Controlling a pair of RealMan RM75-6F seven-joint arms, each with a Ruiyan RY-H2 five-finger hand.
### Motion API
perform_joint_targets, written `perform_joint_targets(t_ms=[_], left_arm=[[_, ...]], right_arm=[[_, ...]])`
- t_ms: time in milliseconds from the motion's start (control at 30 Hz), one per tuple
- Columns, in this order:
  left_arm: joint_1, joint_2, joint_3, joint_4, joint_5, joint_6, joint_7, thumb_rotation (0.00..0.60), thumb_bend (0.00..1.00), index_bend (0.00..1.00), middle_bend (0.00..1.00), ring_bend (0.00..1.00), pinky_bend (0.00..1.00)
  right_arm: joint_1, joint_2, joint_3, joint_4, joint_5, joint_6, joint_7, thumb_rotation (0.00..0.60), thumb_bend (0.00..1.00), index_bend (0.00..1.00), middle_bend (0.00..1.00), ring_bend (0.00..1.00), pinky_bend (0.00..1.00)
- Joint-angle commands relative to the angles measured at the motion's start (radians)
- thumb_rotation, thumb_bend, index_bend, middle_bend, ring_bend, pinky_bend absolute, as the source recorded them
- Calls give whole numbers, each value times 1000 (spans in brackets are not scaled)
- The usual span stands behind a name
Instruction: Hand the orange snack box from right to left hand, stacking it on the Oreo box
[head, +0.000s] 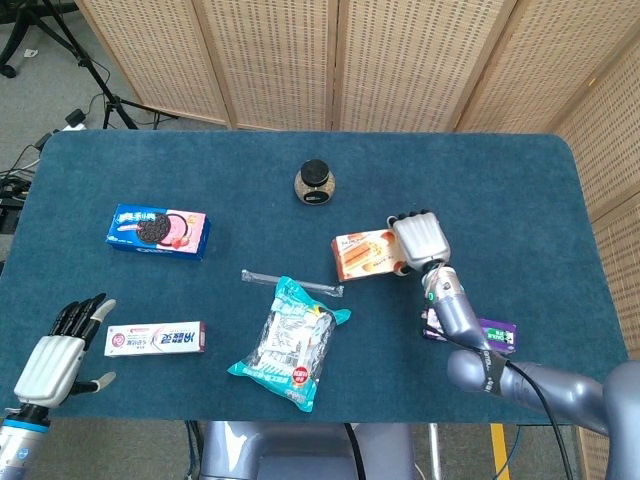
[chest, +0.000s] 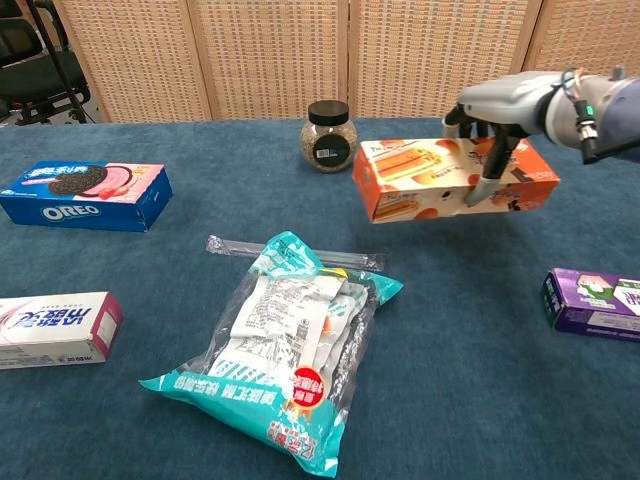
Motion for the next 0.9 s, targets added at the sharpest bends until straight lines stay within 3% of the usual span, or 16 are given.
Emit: perform_joint_targets(t_ms=[33, 533, 900], left_arm=[[-2, 3, 1, 1, 1, -4, -10, 600, 136, 32, 0, 0, 0], [-7, 28, 3, -8, -7, -16, -52, 600, 136, 32, 0, 0, 0], [-12, 31, 3, -1, -8, -24, -92, 600, 136, 32, 0, 0, 0]], right_arm=[[42, -38, 16, -2, 38, 7, -40, 600, 90, 547, 492, 413, 428], [172, -170, 51, 52, 154, 34, -134, 600, 90, 547, 491, 413, 431], [273, -269, 89, 151, 335, 94, -281, 600, 89, 547, 493, 414, 438]])
